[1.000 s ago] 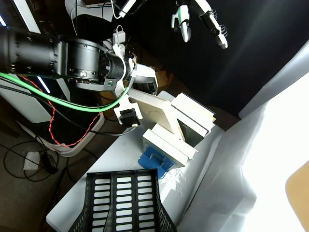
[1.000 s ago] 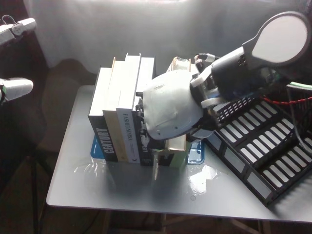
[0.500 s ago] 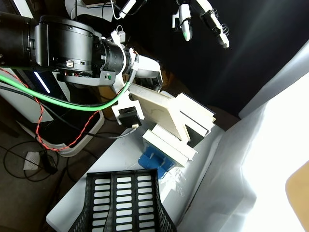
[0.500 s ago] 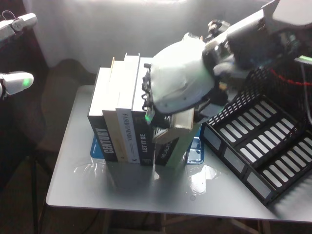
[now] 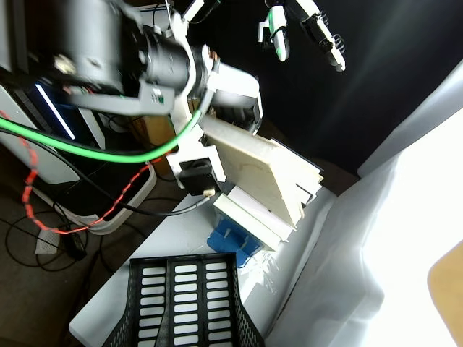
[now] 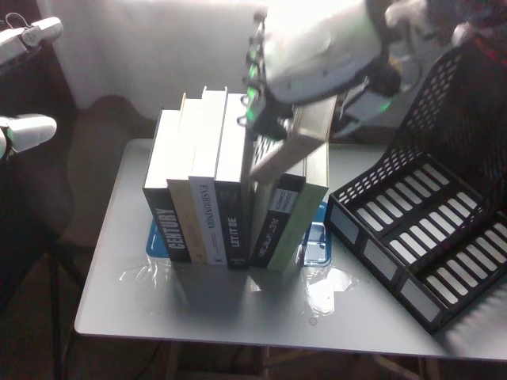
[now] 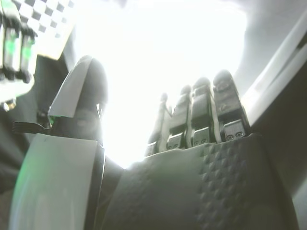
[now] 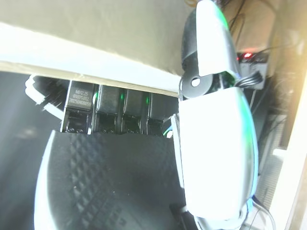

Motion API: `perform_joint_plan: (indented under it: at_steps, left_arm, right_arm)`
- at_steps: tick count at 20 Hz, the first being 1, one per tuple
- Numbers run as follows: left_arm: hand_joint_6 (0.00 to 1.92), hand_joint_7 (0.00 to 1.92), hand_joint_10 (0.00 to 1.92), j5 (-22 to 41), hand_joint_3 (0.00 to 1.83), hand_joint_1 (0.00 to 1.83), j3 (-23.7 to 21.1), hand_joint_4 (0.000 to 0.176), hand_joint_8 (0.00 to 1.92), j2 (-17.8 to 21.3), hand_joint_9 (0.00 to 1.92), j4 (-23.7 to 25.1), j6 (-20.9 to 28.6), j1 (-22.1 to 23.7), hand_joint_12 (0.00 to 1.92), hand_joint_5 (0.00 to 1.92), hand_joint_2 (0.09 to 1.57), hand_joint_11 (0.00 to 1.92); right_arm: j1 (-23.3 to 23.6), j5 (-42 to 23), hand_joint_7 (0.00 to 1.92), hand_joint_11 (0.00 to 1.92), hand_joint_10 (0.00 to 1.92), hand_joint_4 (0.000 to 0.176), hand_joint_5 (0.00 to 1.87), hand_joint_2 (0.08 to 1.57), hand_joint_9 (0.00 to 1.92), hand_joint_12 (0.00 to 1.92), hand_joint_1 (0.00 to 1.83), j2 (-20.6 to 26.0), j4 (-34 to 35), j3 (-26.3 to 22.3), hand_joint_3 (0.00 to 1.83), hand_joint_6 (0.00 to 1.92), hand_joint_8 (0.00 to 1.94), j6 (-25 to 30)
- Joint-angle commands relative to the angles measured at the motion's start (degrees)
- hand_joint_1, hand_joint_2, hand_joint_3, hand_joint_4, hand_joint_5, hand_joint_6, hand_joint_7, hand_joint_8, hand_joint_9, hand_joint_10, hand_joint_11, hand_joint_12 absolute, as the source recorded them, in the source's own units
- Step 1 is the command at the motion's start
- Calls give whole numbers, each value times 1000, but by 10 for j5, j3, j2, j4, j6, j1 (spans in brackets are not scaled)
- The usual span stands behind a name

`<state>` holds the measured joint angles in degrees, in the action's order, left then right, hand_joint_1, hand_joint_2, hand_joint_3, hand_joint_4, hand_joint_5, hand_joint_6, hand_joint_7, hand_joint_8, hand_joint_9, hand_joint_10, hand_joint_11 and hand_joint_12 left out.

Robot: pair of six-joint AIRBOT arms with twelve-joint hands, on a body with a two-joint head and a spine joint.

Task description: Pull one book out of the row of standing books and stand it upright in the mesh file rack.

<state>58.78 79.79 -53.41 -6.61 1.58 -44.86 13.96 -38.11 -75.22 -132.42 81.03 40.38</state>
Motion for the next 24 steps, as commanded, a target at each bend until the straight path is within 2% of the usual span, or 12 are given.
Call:
perform_joint_plan:
  at_steps: [1,7,8,11,13,16,18,19,20,22,23,24]
  left_arm:
    - [1,0,0,68,0,988,3,68,0,4,0,-21,3,6,0,71,1252,0]
    - [4,0,0,59,0,991,4,72,0,-1,0,-6,3,25,0,66,1253,0]
    - [0,0,0,58,2,970,4,80,0,-2,0,-4,3,28,0,59,1269,0]
    - [0,0,0,57,2,965,4,86,0,-2,0,-3,3,29,0,59,1270,0]
    - [0,0,0,54,0,963,5,88,0,-4,0,-2,3,31,0,58,1259,0]
    - [2,0,0,52,1,951,6,79,0,-7,0,0,3,34,0,62,1267,0]
    - [3,0,0,49,9,908,6,69,0,-7,0,1,3,36,0,53,1285,0]
    - [3,0,0,48,9,899,7,67,0,-9,0,2,3,37,0,52,1285,0]
    - [5,0,0,47,3,918,7,71,0,-9,0,4,3,38,0,57,1275,0]
    - [1,0,0,46,0,949,7,82,0,-9,0,4,3,39,0,47,1268,0]
    - [7,0,0,45,0,972,7,74,0,-10,0,4,3,39,0,63,1259,0]
    - [1,0,0,45,0,962,7,79,0,-10,0,4,3,39,0,50,1267,0]
  right_arm:
    - [12,28,773,737,1507,0,699,1212,817,1790,1347,14,-2,1,1,1283,1292,7]
    - [68,37,732,435,1565,0,644,1244,729,1847,1331,44,-46,-13,6,1440,1342,36]
    - [77,42,762,644,1539,0,705,1224,779,1813,1342,50,-58,-19,0,1337,1271,39]
    - [103,49,819,728,1453,0,746,1189,855,1743,1356,67,-80,-35,0,1255,1174,45]
    - [122,55,878,1024,1747,0,796,1198,1045,1914,1235,84,-104,-48,2,1073,1440,56]
    - [147,55,877,661,1438,0,759,1176,871,1765,1359,100,-132,-57,0,1154,1200,78]
    - [160,54,873,631,1414,0,735,1178,862,1741,1361,108,-153,-64,0,1262,1132,92]
    - [167,54,850,763,1503,0,700,1191,852,1798,1358,115,-163,-70,3,1240,1155,96]
    - [175,54,921,975,1664,0,747,1190,1049,1896,1264,121,-180,-76,2,1161,1300,105]
    - [184,51,918,1097,1783,0,759,1195,1144,1920,1240,131,-205,-84,3,1126,1382,120]
    - [187,50,838,843,1657,0,714,1208,838,1921,1329,136,-218,-88,10,1143,1326,128]
    - [187,50,824,812,1590,0,697,1208,805,1893,1349,138,-222,-88,5,1182,1286,130]
